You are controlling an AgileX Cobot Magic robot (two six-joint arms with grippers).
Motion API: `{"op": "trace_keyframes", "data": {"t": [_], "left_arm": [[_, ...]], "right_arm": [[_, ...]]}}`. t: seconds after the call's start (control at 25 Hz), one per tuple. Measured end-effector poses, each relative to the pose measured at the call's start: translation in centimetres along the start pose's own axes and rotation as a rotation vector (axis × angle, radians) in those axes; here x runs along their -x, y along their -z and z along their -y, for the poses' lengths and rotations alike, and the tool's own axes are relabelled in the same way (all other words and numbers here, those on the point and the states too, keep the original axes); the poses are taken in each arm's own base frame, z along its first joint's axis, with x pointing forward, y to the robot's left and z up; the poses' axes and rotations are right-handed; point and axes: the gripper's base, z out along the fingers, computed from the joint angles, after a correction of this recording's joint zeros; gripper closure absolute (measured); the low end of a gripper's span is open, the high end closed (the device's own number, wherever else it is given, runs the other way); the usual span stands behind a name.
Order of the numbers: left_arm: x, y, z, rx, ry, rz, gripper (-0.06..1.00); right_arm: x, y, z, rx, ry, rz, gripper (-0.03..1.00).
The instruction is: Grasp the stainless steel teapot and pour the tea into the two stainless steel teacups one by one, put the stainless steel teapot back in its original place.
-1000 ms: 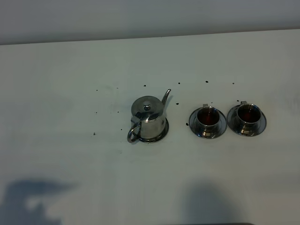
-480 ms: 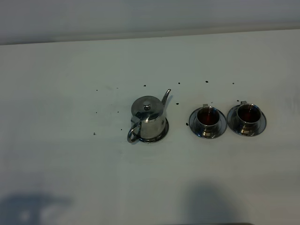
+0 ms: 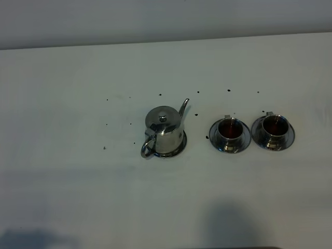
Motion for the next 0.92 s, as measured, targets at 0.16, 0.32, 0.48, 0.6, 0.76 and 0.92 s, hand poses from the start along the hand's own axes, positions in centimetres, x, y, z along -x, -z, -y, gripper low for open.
{"op": "trace_keyframes", "data": {"t": [0.16, 0.32, 0.48, 0.6, 0.76, 0.92], "left_arm": [[-0.02, -0.03, 0.00, 0.000, 0.000, -0.001, 0.41], [-0.01, -0.04, 0.02, -0.003, 0.000, -0.002, 0.41], [0.00, -0.05, 0.03, -0.004, 0.001, -0.003, 0.41], [0.00, -0.05, 0.03, -0.004, 0.001, -0.003, 0.41], [0.00, -0.05, 0.03, -0.004, 0.001, -0.003, 0.41], [0.00, -0.05, 0.03, -0.004, 0.001, -0.003, 0.41]], "right_arm": [[0.00, 0.00, 0.00, 0.000, 0.000, 0.000, 0.76], [0.00, 0.00, 0.00, 0.000, 0.001, 0.000, 0.76], [0.00, 0.00, 0.00, 0.000, 0.001, 0.000, 0.76], [0.00, 0.00, 0.00, 0.000, 0.001, 0.000, 0.76], [0.00, 0.00, 0.00, 0.000, 0.001, 0.000, 0.76], [0.00, 0.00, 0.00, 0.000, 0.001, 0.000, 0.76]]}}
